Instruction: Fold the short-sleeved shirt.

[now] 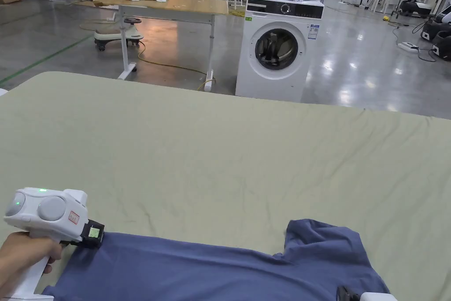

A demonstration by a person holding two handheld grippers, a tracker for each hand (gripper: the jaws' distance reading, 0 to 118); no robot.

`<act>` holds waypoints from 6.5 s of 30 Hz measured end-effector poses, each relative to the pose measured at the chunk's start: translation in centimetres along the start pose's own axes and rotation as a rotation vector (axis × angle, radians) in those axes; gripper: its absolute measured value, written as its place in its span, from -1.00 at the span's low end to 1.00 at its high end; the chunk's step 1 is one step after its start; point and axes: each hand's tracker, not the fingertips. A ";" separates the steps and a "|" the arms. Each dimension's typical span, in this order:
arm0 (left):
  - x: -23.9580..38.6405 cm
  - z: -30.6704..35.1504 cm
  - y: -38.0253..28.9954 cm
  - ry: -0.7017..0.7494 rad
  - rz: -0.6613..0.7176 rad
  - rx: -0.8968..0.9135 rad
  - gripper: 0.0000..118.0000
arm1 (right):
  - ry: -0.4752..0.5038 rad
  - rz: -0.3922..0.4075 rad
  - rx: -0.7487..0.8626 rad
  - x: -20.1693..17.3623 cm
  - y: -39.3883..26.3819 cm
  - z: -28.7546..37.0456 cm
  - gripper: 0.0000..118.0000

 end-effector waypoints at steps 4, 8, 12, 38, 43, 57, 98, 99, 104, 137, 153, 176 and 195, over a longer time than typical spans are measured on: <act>0.6 0.4 0.0 0.017 -0.038 0.027 -0.32 | 0.000 -0.007 -0.034 0.6 -0.8 -0.3 -1.00; 0.1 0.0 0.1 0.011 -0.039 0.051 -0.75 | -0.006 -0.015 -0.056 1.0 -1.1 -0.7 -1.00; -0.1 -0.2 0.1 -0.018 -0.031 0.063 -1.00 | -0.013 -0.012 -0.058 1.5 -0.6 -1.0 -1.00; -0.1 7.7 -4.6 -0.066 -0.006 0.363 -1.00 | 0.026 0.026 -0.496 11.9 5.5 -23.1 -0.40; -0.3 7.7 -4.9 -0.050 -0.014 0.353 -1.00 | 0.049 -0.019 -0.488 11.5 5.0 -23.2 -0.93; -2.0 10.6 -6.3 -0.094 0.041 0.426 -1.00 | 0.050 -0.054 -0.264 12.8 7.1 -11.7 -0.96; -2.2 14.4 -24.6 -0.057 0.062 0.308 -0.34 | -0.062 0.088 -0.448 10.2 -7.8 6.6 0.00; -1.9 14.9 -24.4 -0.059 0.056 0.341 -0.13 | -0.066 0.087 -0.426 10.1 -7.2 7.1 0.17; 0.2 16.4 -21.9 -0.030 0.002 0.435 0.01 | -0.093 0.057 -0.211 8.4 -3.3 9.3 0.23; -6.8 17.4 -20.4 -0.034 0.098 0.495 -1.00 | -0.033 0.012 0.346 -5.1 3.6 6.4 -0.99; -16.0 5.2 -22.4 -0.734 0.492 0.070 0.29 | -0.029 -0.001 0.268 -4.6 1.8 5.4 -0.99; -10.7 7.8 -19.5 -0.656 0.338 0.094 -0.92 | -0.042 0.017 0.233 -3.6 1.3 5.3 -1.00; -7.6 20.2 -17.6 -0.323 0.167 0.113 -0.92 | -0.052 0.012 0.245 -2.5 1.0 6.0 -1.00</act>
